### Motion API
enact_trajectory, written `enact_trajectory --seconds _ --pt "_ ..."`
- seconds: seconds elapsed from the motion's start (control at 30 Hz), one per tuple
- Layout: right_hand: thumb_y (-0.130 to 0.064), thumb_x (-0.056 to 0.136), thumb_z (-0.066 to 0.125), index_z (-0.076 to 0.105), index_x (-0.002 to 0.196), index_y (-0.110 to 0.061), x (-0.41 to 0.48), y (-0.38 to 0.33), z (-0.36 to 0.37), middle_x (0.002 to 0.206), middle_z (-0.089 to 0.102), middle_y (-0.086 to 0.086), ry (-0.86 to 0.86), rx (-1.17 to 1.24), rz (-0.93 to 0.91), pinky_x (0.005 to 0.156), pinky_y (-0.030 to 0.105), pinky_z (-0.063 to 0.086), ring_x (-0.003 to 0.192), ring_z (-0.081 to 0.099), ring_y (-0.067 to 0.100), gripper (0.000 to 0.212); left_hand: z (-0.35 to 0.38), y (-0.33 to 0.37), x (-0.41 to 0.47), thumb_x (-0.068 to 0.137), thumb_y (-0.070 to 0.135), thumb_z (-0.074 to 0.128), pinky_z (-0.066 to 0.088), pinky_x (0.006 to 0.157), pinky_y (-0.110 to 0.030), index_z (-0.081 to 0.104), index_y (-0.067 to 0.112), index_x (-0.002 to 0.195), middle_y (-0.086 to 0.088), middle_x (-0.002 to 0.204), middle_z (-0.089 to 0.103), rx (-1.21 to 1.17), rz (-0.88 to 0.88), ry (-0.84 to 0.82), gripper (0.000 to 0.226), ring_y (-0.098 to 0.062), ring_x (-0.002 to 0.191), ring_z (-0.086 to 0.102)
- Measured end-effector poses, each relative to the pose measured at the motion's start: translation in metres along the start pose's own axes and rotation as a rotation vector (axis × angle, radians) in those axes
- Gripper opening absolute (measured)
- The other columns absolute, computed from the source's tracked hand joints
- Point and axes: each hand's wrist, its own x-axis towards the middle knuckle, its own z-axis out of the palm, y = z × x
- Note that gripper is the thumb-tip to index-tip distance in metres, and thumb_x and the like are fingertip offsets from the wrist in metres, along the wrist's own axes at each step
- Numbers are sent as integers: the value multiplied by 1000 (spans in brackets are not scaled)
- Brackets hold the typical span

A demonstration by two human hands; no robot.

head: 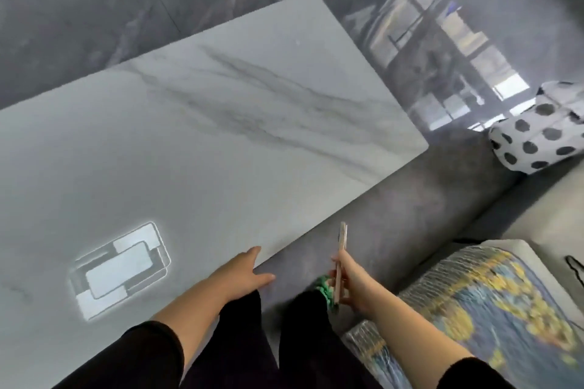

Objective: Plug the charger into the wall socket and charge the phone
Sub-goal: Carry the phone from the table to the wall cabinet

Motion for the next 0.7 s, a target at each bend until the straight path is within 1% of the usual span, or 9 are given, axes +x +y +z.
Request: enact_trajectory --seconds 0.07,0.13,0.23,0.27,0.33,0.43,0.5,0.6,0.7 --pt "-47 78 58 53 87 -16 -9 21 -45 76 48 6 51 74 11 58 30 33 65 45 20 33 9 36 -5 82 53 58 40 105 -31 26 25 148 -1 147 43 62 40 16 78 -17 128 50" --pt "-51 75 60 52 89 -14 -14 47 -92 70 41 5 59 149 6 55 28 32 60 40 19 41 22 73 -6 86 47 59 43 100 -28 37 23 142 -1 136 53 45 56 38 65 -16 119 55" --pt "-50 80 60 57 99 6 -13 87 -159 70 43 5 68 261 30 55 29 36 60 47 21 59 48 126 -1 90 37 60 44 90 -24 47 16 137 -3 122 60 -36 40 41 53 -16 109 59" --pt "-50 81 59 58 95 2 -13 97 -179 72 47 5 58 318 49 57 32 39 63 52 22 54 58 143 3 90 35 60 46 88 -25 49 15 134 -5 122 61 -38 35 34 50 -18 108 61" --pt "-51 84 56 55 87 -17 -11 114 -214 77 52 5 29 441 75 62 36 44 67 56 22 34 77 176 12 91 31 59 49 82 -28 52 12 131 -9 124 62 -24 24 24 45 -23 106 64" --pt "-50 87 53 53 87 -22 -6 127 -256 76 47 3 22 548 102 58 33 42 63 49 20 28 101 218 29 91 25 60 52 92 -35 54 9 129 -13 121 63 -25 5 41 41 -28 101 66" --pt "-49 86 52 48 83 -19 -2 126 -279 69 40 2 17 555 98 51 29 36 57 41 18 30 110 244 39 92 22 60 51 93 -37 54 6 128 -10 111 63 -39 -16 33 40 -27 88 67" --pt "-58 77 55 53 96 -15 7 110 -311 72 45 7 48 457 101 59 30 34 58 46 22 47 114 284 61 92 17 60 52 94 -39 56 2 125 -11 104 62 -39 1 48 37 -24 85 63" --pt "-64 64 58 50 85 -9 18 78 -344 63 43 10 56 374 49 51 31 25 46 40 23 60 103 331 82 93 19 58 52 80 -31 57 4 122 -9 103 63 -34 26 70 33 -22 81 63"
